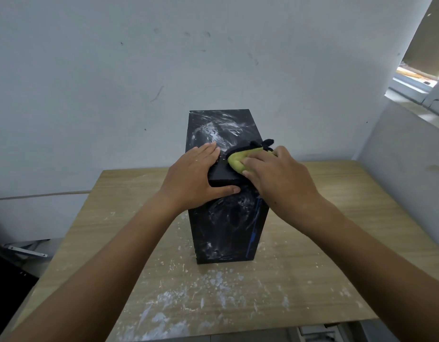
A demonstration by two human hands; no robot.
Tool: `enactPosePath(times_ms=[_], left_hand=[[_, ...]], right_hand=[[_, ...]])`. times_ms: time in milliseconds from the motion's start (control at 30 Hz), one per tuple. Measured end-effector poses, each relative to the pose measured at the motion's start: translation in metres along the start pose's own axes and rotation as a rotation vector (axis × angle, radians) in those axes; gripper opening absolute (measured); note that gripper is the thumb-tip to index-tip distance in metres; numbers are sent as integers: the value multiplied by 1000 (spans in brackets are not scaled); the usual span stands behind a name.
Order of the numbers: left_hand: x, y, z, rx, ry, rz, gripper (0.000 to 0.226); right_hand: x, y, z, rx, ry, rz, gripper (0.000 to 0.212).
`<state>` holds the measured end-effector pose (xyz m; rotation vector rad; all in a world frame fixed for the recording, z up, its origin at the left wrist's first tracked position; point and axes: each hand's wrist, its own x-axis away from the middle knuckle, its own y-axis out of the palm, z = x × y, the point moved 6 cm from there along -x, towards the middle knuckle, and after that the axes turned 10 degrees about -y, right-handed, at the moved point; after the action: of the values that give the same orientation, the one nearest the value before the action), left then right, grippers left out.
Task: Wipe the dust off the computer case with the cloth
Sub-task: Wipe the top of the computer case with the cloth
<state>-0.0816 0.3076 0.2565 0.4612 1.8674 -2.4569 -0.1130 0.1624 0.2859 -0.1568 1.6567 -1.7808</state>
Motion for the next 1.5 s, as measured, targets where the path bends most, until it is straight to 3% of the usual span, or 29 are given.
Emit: enactPosePath(times_ms=[133, 300, 533, 700, 900, 1067, 1233, 1500], left_hand=[[0, 0, 0, -1, -1, -9, 109], [0, 0, -1, 11, 3, -8, 109], [-1, 1, -2, 7, 3, -8, 109], [-1, -1, -1, -7, -1, -10, 108], [0, 0, 0, -21, -4, -33, 112], [1, -1, 1, -22, 2, -30, 112], [0, -1, 1, -8, 11, -9, 111], [0, -2, 1, 8, 17, 3, 108]], right_hand=[[11, -7, -1, -3, -37, -219, 46], [19, -1, 0, -51, 30, -300, 51], [8, 11, 2, -182, 122, -194, 48], [6, 11, -3, -141, 147, -178, 47], [21, 1, 5, -126, 108, -216, 44], [0, 2, 16, -55, 188, -279, 36], [-22, 6, -11, 13, 135, -247, 43], [11, 0, -20, -149, 26, -176, 46]])
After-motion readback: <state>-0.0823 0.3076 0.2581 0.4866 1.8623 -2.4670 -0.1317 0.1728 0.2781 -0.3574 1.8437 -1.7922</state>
